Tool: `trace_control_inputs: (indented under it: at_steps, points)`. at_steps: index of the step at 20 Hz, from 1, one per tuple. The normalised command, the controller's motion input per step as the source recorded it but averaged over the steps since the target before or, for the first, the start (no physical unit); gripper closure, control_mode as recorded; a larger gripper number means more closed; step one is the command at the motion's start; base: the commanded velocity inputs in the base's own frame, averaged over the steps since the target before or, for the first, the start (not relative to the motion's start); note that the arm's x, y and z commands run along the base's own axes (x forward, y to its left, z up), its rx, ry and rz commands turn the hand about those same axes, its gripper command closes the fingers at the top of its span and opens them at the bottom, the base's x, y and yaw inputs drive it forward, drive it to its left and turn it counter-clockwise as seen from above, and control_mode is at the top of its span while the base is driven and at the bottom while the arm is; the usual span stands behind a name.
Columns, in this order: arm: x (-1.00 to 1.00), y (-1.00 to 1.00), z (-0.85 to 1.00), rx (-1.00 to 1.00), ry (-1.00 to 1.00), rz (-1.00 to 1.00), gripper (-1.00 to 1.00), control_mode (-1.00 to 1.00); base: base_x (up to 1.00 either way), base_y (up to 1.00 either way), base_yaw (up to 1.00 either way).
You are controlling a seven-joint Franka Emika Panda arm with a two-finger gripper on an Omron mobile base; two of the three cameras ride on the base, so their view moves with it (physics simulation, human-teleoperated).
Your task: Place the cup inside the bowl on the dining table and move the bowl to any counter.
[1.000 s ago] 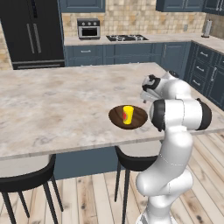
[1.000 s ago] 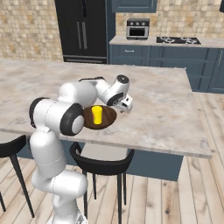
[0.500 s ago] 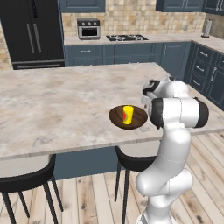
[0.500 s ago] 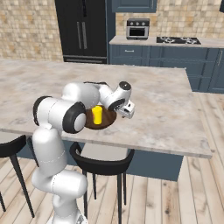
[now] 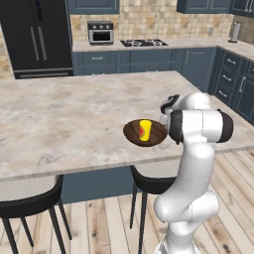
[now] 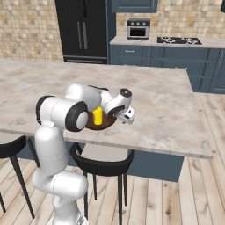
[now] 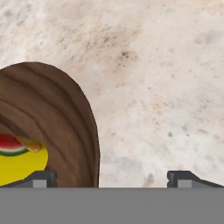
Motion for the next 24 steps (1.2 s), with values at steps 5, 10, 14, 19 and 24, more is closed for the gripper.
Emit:
trace_control_inputs:
  at_steps: [5, 10, 14, 19, 24]
  points:
    - [0.00, 0.00, -0.15, 0.00, 0.00, 0.00, -1.00, -1.00, 0.00, 0.00, 0.00]
    - [0.00, 0.00, 0.00, 0.00, 0.01, 0.00, -1.00, -1.00, 0.00, 0.00, 0.00]
    - [0.00, 0.05, 0.00, 0.00, 0.03, 0.00, -1.00, -1.00, 0.00, 0.00, 0.00]
    - [0.00, 0.16, 0.00, 0.00, 0.03, 0.00, -1.00, -1.00, 0.00, 0.00, 0.00]
    - [0.00, 0.10, 0.00, 0.00, 0.00, 0.00, -1.00, -1.00, 0.00, 0.00, 0.00]
